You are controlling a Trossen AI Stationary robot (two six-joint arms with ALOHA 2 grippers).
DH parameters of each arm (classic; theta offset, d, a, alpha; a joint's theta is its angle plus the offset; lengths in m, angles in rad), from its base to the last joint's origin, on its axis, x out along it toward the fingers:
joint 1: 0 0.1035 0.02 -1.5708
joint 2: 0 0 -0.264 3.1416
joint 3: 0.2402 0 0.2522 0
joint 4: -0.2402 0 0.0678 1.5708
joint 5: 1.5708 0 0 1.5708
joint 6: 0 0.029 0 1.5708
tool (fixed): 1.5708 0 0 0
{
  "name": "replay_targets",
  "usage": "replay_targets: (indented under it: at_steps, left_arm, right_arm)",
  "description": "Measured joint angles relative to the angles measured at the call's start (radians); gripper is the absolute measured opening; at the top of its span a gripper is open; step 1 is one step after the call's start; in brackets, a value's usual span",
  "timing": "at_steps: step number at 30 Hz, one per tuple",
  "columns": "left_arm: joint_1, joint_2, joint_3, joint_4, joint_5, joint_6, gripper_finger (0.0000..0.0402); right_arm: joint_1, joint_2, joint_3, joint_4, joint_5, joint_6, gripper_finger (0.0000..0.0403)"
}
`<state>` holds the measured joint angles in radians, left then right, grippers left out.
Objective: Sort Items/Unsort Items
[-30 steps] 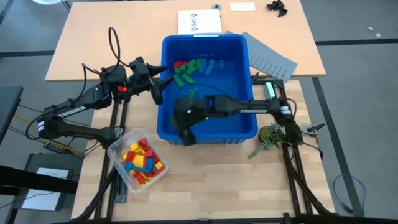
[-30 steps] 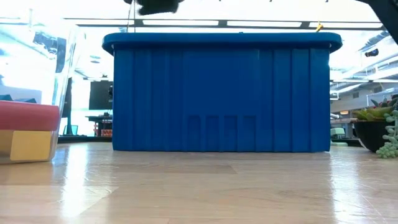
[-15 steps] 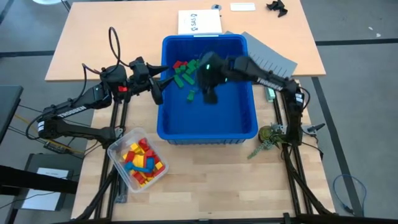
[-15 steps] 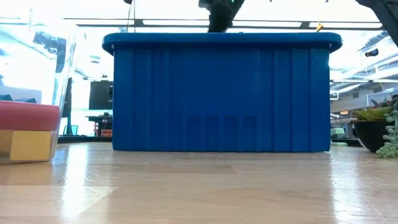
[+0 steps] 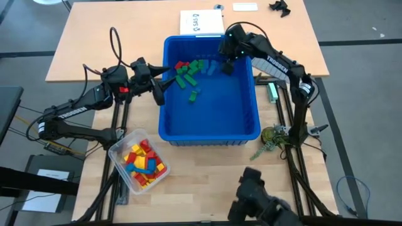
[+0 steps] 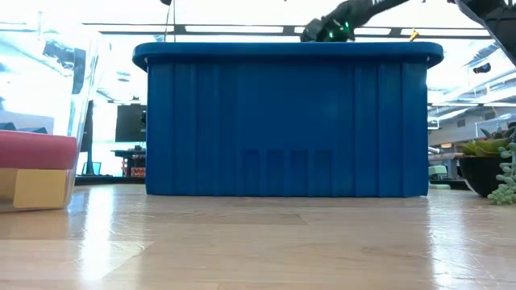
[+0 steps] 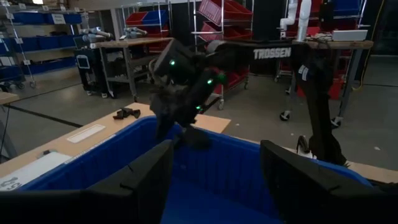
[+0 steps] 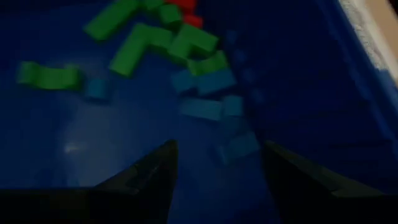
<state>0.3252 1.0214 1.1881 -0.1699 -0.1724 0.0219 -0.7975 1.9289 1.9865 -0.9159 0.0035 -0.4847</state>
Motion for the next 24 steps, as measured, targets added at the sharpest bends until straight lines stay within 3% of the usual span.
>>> replay_targets:
  at_steps: [5, 12, 17, 24]
  left_arm:
    - [0.000, 0.000, 0.000, 0.000, 0.000, 0.000, 0.0248]
    - [0.000, 0.000, 0.000, 0.000, 0.000, 0.000, 0.0248]
    - [0.000, 0.000, 0.000, 0.000, 0.000, 0.000, 0.0248]
    - [0.000, 0.000, 0.000, 0.000, 0.000, 0.000, 0.0248]
  right_arm:
    - [-0.053, 0.000, -0.137, 0.166, -0.056, -0.146, 0.0229]
    - [-0.035, 0.000, -0.333, 0.399, -0.006, -0.426, 0.0229]
    - [-0.032, 0.000, -0.451, 0.541, 0.047, -0.442, 0.0229]
    - [-0.053, 0.006, -0.496, 0.552, 0.051, -0.407, 0.0229]
